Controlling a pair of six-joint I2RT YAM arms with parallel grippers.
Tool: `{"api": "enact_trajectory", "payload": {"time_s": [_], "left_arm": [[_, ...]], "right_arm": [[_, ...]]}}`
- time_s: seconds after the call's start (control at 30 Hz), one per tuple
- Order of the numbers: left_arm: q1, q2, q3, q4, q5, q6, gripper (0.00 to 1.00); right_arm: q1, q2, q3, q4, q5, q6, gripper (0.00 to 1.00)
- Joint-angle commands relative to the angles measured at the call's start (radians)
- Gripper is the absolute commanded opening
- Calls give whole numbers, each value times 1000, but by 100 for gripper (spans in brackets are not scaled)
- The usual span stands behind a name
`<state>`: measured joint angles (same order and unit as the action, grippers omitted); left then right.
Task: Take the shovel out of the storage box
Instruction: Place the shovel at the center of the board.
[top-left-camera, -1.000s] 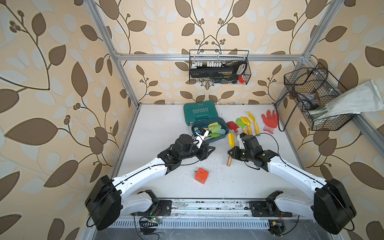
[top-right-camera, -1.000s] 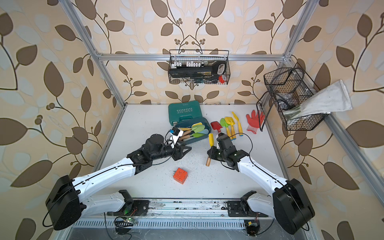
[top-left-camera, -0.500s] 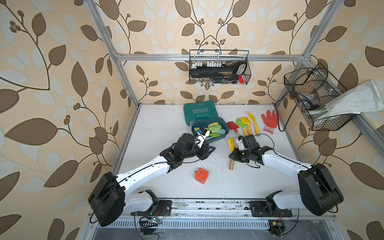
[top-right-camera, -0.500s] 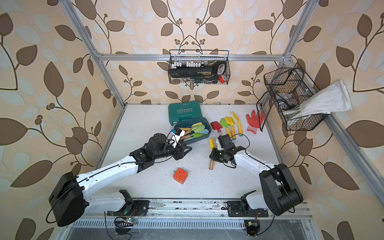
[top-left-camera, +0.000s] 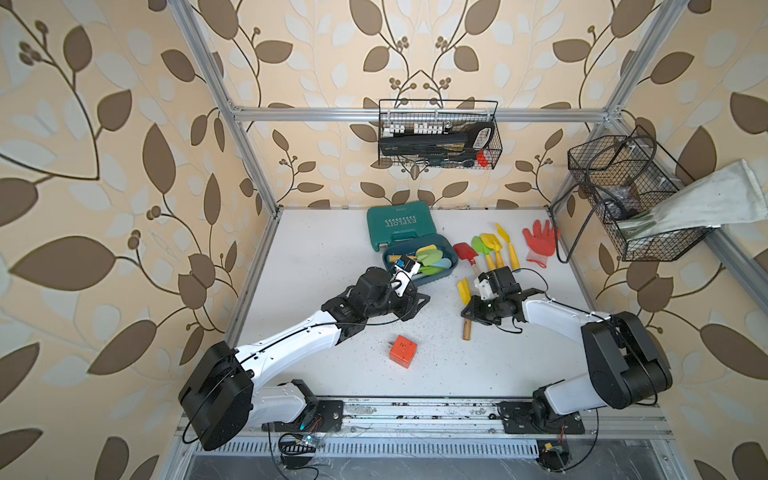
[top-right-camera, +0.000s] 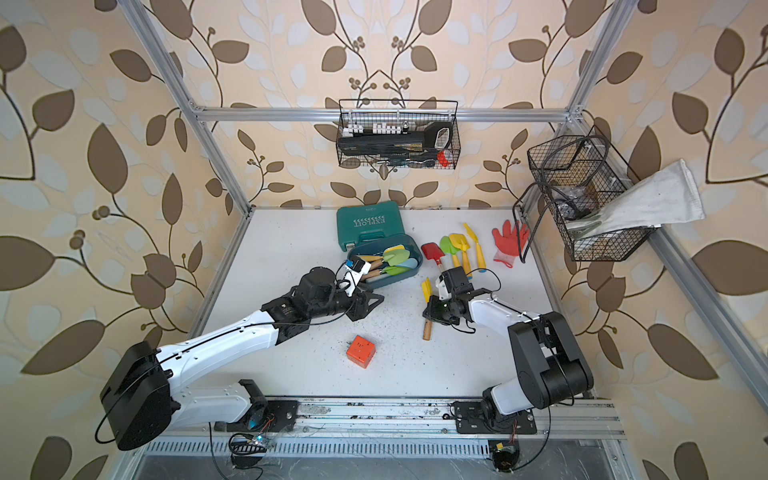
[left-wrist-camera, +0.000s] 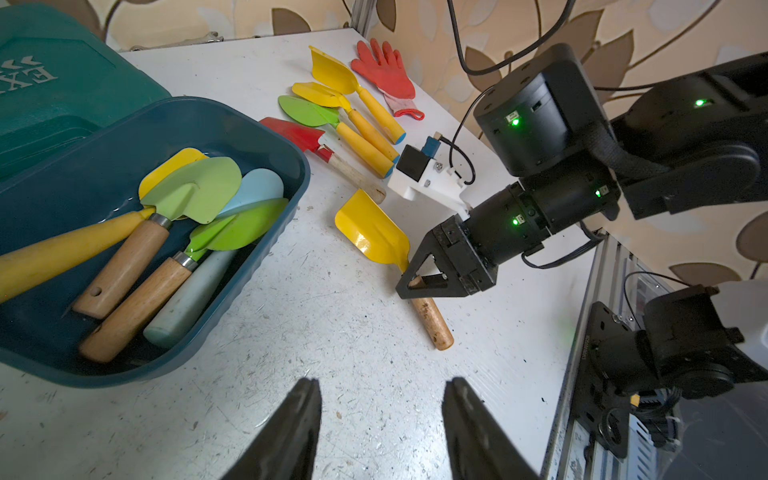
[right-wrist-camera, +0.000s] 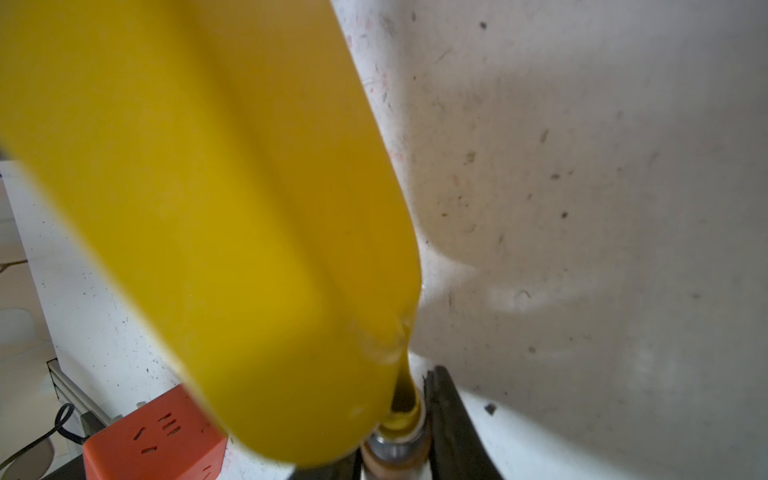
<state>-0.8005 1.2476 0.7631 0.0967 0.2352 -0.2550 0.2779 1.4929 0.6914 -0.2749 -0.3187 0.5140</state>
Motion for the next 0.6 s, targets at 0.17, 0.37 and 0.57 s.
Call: {"api": "enact_trajectory", "payload": {"time_s": [0.17,0.37,0.57], "left_arm": [[-11,0,39,12,-14,9,52],[-11,3,39,11,-16,9,52],[-11,4,46,-8,-55,24,52]], "right_arm": [[-17,10,31,-5,5,-18,41],[-27,-11,27,-21,33,-23,43],[-28,-135,17,-71,117,-15,43]]}}
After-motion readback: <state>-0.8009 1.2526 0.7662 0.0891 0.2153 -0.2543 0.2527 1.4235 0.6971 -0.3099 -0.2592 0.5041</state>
